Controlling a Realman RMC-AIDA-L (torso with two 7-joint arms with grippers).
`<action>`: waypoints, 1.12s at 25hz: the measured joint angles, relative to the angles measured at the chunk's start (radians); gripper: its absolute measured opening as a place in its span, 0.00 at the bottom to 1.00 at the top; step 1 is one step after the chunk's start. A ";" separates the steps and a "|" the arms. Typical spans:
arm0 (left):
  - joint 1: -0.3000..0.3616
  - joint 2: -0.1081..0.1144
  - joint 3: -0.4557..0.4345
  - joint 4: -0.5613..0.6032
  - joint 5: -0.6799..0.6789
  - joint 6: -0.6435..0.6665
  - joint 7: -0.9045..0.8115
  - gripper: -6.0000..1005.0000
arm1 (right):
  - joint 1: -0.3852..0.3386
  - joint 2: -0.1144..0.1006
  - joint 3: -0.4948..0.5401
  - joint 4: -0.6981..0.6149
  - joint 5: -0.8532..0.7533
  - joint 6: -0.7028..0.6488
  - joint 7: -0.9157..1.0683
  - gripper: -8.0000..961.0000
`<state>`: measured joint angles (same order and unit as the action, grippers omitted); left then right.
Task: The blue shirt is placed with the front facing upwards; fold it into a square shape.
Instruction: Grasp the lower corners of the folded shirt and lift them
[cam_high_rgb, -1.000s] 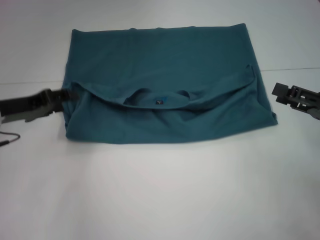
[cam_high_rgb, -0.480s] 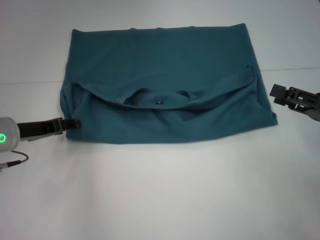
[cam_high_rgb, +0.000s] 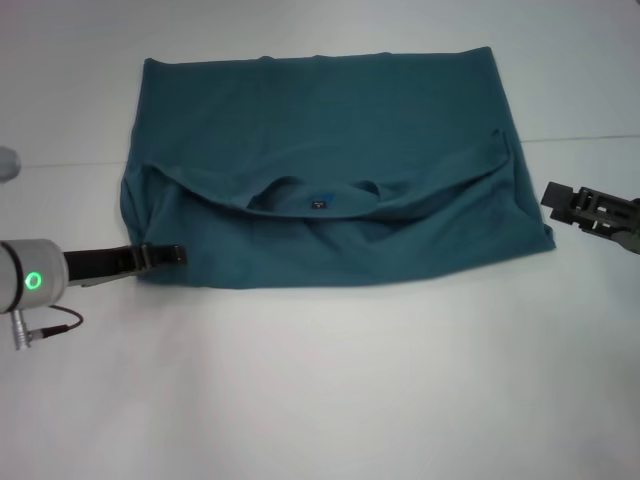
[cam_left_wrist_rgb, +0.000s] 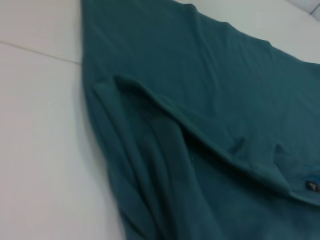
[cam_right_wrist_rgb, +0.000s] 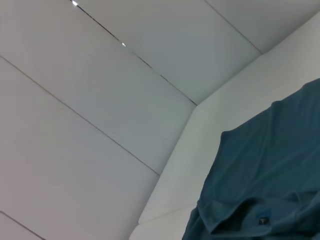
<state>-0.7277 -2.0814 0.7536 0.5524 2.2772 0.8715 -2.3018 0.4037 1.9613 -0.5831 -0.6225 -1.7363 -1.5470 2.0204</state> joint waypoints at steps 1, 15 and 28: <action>-0.003 -0.003 0.003 -0.001 0.000 -0.004 0.000 0.67 | -0.001 0.001 0.000 0.000 -0.001 0.000 0.000 0.71; -0.029 -0.004 0.042 -0.003 0.043 -0.018 -0.092 0.41 | -0.007 -0.001 0.002 0.000 0.001 -0.015 0.007 0.70; -0.023 0.002 0.056 0.040 0.044 0.035 -0.093 0.05 | 0.046 -0.046 -0.009 -0.016 -0.128 0.008 0.071 0.69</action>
<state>-0.7509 -2.0792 0.8092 0.5927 2.3210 0.9062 -2.3949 0.4499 1.9154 -0.5926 -0.6383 -1.8647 -1.5395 2.0910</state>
